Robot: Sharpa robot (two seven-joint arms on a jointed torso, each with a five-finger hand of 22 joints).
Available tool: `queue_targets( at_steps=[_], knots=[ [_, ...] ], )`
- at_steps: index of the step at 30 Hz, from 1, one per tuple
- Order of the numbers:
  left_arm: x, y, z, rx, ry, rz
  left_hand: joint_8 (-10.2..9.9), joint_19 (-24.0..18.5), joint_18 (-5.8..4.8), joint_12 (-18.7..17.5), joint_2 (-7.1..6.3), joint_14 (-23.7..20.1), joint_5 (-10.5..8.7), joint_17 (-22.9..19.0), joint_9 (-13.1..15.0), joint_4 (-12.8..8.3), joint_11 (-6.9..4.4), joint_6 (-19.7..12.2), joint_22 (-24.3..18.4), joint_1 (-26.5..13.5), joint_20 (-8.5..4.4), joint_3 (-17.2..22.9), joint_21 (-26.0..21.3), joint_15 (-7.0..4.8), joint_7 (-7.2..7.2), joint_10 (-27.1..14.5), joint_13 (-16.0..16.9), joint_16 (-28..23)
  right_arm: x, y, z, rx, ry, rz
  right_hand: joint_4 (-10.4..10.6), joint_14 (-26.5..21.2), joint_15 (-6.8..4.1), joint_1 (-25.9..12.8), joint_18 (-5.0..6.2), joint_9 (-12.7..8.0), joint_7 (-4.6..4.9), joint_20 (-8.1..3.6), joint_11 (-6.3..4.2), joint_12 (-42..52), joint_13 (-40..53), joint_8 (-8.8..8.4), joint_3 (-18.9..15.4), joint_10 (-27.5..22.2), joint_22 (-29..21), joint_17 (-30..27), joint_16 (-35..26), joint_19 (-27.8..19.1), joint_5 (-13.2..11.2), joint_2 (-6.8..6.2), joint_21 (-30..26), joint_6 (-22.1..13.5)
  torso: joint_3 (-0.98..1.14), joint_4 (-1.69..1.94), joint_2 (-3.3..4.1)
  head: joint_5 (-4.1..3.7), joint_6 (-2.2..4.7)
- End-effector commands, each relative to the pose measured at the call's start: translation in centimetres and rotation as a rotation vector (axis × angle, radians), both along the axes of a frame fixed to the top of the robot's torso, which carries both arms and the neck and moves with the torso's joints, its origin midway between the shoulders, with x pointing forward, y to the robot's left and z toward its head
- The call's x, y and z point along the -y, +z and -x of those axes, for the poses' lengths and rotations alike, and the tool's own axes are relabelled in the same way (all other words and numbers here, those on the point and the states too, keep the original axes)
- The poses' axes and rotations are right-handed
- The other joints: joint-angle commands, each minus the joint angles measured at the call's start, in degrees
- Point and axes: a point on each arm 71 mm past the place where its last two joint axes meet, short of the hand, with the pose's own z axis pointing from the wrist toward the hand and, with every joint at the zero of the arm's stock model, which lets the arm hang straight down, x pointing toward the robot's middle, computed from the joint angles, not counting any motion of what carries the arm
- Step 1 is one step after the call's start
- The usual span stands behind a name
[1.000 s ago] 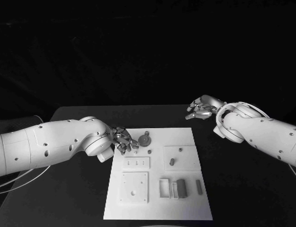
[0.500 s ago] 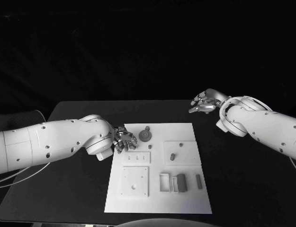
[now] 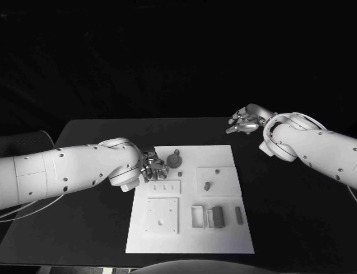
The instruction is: Assemble the parts on the task board
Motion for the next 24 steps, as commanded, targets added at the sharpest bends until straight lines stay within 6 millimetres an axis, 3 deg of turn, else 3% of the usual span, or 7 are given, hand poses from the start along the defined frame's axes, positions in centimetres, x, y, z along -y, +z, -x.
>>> queue_targets(
  at_steps=[1,24],
  knots=[
    [0.2,-0.2,-0.1,0.031,-0.027,-0.048,0.4,0.34,1.15,0.44,0.62,0.13,-0.15,-0.16,0.11,-3.47,-0.38,4.71,1.38,0.1,-0.04,3.79,0.42,-0.15,-4.62,0.07,0.08,0.44,-0.3,0.0,0.1,-0.013,0.018,-0.001,0.07,-0.29,-0.15,0.35,0.78,-0.03,0.87,0.04,0.11,0.29,-0.04,0.12,-0.28,-0.17,0.59,-0.09,-0.28,-0.41,0.26,0.33,-0.37,-0.55,0.02,-0.04,-0.01,-0.11,-0.28],
    [0.6,-2.1,0.4,0.044,-0.064,-0.093,3.12,0.93,1.14,2.94,0.2,0.24,-0.09,-1.51,0.64,-3.06,-0.98,4.88,1.43,-0.84,-0.57,4.0,2.4,-0.68,-5.24,0.26,0.81,3.61,-0.5,-0.1,0.2,-0.022,0.028,0.0,0.1,-0.37,-0.14,0.33,0.78,-0.05,0.88,0.08,0.12,0.29,-0.06,0.12,-0.38,-0.25,0.59,-0.09,-0.29,-0.48,0.26,0.42,-0.43,-0.56,-0.1,0.1,0.03,-0.34,-1.37]
  ],
)
